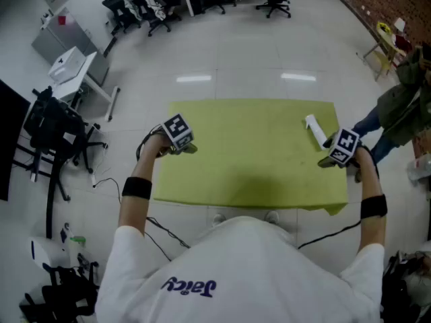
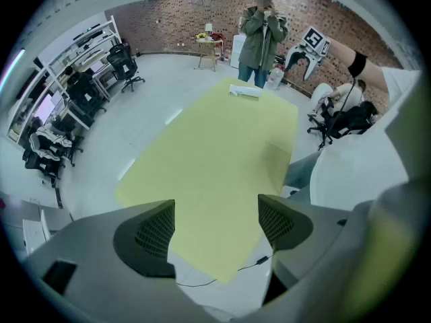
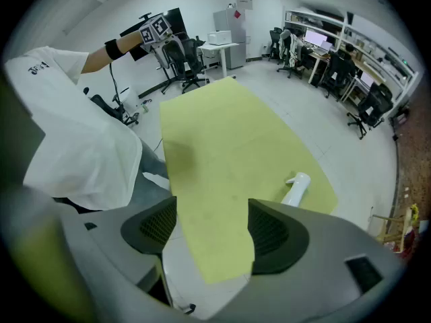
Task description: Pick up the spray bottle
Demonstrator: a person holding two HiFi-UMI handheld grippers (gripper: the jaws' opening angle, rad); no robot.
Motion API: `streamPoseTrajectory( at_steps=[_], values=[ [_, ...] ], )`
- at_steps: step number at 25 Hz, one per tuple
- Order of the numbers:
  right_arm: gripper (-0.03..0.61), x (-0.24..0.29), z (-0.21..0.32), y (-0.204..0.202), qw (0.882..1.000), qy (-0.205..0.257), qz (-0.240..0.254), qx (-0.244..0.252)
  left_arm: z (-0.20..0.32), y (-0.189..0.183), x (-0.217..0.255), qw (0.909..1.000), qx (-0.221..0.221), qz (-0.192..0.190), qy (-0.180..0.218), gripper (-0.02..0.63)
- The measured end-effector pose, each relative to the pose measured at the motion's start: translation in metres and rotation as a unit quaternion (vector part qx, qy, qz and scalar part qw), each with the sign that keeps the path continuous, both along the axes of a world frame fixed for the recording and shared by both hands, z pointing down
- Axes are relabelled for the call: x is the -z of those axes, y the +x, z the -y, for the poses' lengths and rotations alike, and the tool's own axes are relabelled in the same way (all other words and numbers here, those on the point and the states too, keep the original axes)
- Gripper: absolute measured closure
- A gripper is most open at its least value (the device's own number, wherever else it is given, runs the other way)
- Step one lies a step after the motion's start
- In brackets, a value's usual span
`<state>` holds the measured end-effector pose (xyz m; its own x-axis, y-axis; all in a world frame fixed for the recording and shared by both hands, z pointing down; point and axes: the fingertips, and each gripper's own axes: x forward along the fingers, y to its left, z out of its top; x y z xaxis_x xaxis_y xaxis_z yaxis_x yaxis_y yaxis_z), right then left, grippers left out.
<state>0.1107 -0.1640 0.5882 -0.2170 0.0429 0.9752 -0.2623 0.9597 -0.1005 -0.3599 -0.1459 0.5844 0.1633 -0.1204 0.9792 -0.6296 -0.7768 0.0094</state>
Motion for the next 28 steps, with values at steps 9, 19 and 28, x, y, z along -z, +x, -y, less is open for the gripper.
streamPoseTrajectory(
  at_steps=[9, 19, 28],
  values=[
    [0.236, 0.007, 0.000, 0.032, 0.999, 0.006, 0.007, -0.035, 0.045, 0.048, 0.004, 0.9994, 0.012, -0.001, 0.031, 0.224],
    [0.236, 0.009, -0.023, 0.082, 0.995, 0.013, 0.026, -0.099, 0.100, 0.140, -0.002, 0.9965, -0.018, -0.040, 0.071, 0.224],
    [0.236, 0.011, -0.046, 0.123, 0.988, 0.014, 0.041, -0.146, 0.115, 0.238, -0.019, 0.9955, -0.072, -0.048, 0.038, 0.224]
  ],
)
